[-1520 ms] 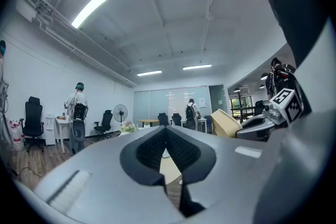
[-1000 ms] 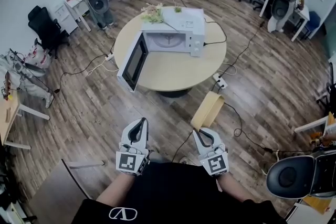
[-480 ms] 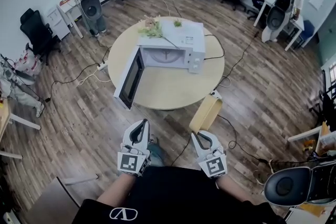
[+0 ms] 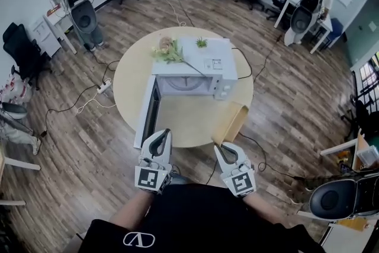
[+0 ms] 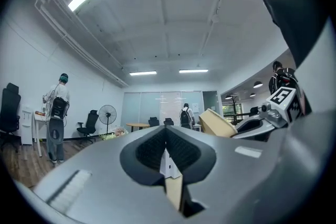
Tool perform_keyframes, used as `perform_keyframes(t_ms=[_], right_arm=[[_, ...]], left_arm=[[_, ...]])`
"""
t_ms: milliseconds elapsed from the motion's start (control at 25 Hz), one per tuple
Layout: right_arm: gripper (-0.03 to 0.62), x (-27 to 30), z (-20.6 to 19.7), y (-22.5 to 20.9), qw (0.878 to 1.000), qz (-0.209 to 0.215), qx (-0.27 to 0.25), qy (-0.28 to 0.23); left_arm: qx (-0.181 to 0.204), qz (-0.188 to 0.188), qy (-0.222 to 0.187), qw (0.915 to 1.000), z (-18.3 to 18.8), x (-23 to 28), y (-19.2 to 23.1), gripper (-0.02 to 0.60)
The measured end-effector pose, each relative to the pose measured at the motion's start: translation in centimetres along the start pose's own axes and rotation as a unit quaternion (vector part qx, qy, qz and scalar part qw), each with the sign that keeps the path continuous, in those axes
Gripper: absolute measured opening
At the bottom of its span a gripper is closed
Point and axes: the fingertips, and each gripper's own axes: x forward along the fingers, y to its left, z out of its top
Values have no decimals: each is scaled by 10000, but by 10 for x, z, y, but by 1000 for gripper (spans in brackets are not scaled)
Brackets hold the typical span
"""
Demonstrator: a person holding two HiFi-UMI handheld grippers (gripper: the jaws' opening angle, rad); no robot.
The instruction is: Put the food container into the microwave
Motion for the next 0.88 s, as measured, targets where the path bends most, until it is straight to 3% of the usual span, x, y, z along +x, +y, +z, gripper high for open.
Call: perform_keyframes(t_ms=[480, 880], right_arm=[[28, 99, 17, -18, 9990, -199, -284, 280], [28, 121, 9, -31, 9972, 302, -651, 222]], left_arm=[[-186, -405, 142, 9989, -14, 66, 82, 0], [-154, -261, 192, 9994, -22, 92, 79, 0]])
